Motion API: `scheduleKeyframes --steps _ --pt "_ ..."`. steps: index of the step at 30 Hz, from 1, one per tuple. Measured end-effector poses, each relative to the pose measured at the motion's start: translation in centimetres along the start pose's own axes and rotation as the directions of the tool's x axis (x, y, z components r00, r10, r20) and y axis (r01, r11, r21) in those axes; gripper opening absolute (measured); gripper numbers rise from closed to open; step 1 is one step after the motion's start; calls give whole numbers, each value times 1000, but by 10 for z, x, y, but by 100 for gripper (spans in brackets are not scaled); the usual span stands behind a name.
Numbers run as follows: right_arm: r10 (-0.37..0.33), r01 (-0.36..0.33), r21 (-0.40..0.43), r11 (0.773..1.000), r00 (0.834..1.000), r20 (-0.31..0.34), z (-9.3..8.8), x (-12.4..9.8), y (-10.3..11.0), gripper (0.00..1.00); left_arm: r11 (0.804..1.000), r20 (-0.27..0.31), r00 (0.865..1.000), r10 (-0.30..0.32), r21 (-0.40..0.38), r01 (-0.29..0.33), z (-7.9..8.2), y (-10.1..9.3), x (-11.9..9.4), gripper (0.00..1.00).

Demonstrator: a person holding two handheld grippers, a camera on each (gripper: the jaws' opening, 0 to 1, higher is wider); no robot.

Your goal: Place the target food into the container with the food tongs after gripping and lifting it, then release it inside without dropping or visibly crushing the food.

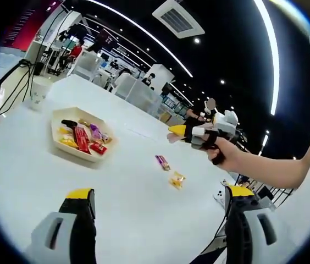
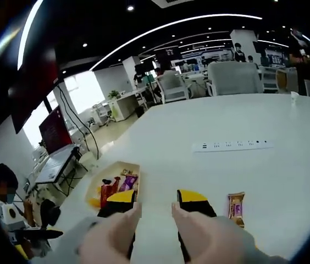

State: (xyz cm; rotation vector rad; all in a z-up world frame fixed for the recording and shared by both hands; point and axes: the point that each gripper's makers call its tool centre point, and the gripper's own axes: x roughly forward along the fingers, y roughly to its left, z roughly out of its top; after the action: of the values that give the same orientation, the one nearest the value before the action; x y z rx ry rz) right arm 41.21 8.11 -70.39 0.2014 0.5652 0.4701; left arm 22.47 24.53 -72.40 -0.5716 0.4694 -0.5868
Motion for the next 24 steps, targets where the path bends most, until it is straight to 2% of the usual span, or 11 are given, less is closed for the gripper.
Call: scheduleKeyframes --steps 17,20,24 --pt "-60 60 22 998 998 -5 -9 -7 -23 29 1000 -12 1000 -2 4 2 -8 -1 -1 99" --pt "-68 68 22 997 998 -7 -10 -8 -27 29 999 -30 1000 -3 47 4 -12 -4 -1 99" --pt "-78 79 21 997 997 -15 -12 -8 -33 29 999 -38 999 2 52 0 -17 -3 -1 99"
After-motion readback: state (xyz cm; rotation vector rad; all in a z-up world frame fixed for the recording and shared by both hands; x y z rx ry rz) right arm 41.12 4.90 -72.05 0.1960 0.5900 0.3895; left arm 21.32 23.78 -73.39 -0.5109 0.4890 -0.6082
